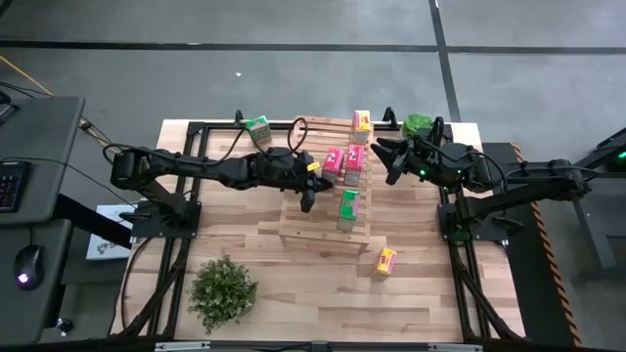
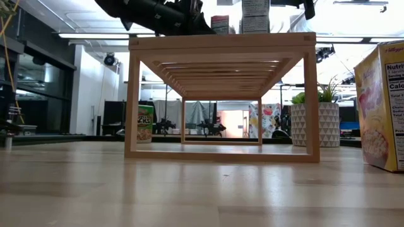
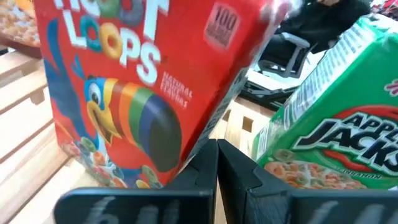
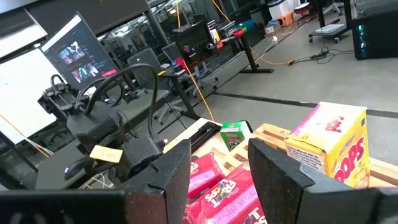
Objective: Stack cereal on shelf
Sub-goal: Put the red cereal box on the shelf aligned with other red cereal box
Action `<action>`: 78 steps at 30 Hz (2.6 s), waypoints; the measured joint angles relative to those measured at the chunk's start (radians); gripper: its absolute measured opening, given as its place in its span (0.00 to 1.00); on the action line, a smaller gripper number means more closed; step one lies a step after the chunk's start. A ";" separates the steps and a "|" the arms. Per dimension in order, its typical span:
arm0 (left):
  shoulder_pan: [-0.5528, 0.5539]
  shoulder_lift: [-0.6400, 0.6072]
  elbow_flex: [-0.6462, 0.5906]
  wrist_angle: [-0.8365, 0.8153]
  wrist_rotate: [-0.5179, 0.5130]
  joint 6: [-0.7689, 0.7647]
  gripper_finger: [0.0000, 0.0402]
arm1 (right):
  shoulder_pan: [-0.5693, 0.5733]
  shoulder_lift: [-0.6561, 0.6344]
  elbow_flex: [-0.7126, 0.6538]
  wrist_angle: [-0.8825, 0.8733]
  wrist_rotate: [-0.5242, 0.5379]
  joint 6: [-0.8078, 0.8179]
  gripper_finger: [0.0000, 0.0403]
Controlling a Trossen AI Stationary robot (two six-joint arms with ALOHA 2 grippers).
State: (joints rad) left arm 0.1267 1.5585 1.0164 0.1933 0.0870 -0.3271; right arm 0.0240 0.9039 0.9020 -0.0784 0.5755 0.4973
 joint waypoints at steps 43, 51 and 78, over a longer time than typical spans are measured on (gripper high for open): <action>0.048 -0.282 -0.005 -0.216 -0.289 0.195 0.00 | 0.000 0.000 0.000 -0.015 0.000 -0.001 0.38; 0.080 -0.118 -0.007 -0.165 -0.067 0.050 0.00 | 0.000 0.000 0.000 -0.015 0.000 0.000 0.38; 0.005 -0.101 -0.006 -0.146 -0.273 0.024 0.00 | 0.000 0.000 0.000 -0.015 0.000 -0.001 0.38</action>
State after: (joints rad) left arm 0.1316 1.4573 1.0108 0.0478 -0.1863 -0.3029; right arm 0.0238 0.9043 0.9020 -0.0937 0.5758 0.4965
